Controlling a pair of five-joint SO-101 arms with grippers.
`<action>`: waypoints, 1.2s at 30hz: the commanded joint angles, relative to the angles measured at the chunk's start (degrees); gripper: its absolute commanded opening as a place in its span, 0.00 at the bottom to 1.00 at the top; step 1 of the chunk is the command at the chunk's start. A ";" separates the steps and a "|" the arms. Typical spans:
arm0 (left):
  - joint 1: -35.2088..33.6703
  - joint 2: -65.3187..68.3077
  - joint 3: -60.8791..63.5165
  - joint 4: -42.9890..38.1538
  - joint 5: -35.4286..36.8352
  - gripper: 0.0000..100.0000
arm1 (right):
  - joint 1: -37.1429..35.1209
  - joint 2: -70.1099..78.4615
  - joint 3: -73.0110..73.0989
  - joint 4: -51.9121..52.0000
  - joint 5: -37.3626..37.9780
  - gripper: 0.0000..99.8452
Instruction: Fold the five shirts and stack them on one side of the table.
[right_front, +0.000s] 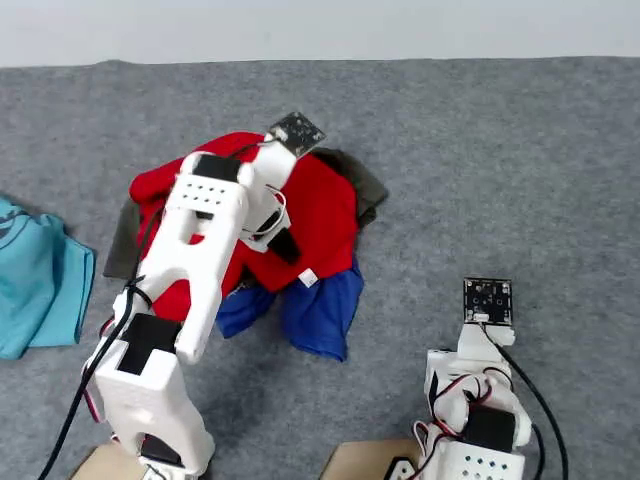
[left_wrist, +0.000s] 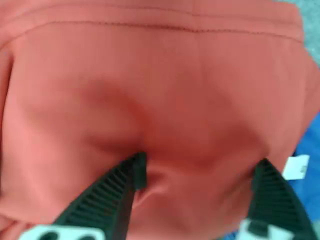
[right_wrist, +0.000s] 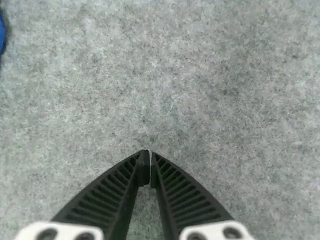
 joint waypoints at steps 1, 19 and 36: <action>-0.44 2.99 0.66 -3.87 0.26 0.30 | -0.13 -0.48 1.76 -0.84 0.35 0.01; -10.46 -2.29 -21.93 15.65 -3.96 0.00 | -0.13 -0.48 1.76 -0.84 0.35 0.01; -49.58 -13.54 -30.81 15.12 -4.13 0.00 | -0.13 -0.48 1.76 -0.84 0.35 0.01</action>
